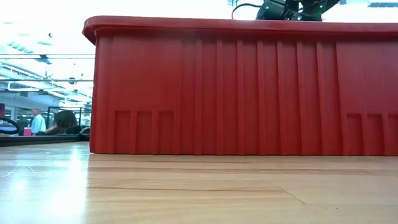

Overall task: Pick and place slides into bin
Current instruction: Put the black slipper into the red bin

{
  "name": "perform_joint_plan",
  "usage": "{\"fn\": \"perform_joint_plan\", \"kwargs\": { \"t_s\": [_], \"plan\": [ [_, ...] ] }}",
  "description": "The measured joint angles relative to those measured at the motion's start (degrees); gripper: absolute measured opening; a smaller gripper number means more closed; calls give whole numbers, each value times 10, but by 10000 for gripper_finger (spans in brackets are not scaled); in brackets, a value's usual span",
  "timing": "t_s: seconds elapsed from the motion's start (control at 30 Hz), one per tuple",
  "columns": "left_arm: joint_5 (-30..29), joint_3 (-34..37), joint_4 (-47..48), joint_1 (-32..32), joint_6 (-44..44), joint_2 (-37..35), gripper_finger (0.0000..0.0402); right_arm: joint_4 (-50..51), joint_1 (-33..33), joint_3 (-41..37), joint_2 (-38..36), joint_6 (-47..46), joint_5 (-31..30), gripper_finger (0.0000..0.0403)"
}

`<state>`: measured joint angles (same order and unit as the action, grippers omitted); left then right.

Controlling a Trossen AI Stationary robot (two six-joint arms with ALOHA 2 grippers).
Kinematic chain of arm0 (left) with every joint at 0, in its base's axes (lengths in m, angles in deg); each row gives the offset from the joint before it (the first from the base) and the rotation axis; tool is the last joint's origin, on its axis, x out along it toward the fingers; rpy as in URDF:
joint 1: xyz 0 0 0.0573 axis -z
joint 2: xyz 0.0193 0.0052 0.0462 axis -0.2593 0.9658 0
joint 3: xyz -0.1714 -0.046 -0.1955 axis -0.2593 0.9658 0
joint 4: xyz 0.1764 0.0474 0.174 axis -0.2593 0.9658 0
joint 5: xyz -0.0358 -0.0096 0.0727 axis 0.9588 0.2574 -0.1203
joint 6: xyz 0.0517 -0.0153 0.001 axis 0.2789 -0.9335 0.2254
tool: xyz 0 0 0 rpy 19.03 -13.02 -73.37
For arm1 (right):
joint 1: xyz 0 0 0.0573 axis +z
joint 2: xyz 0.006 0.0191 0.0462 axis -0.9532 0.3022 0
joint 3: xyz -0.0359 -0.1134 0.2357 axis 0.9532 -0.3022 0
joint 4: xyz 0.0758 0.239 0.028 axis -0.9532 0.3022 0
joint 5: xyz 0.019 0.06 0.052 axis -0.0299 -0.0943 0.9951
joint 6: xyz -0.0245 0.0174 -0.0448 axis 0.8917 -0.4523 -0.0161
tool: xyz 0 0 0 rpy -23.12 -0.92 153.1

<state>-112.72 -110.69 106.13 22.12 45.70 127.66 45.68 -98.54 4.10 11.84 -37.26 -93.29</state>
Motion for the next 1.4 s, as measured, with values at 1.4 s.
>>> {"fn": "perform_joint_plan", "kwargs": {
  "t_s": [1.4],
  "plan": [
    [0, 0, 0, 0, 37, 0, 10, -84, 105, -79, 0, -270, -231, 43]
  ]
}}
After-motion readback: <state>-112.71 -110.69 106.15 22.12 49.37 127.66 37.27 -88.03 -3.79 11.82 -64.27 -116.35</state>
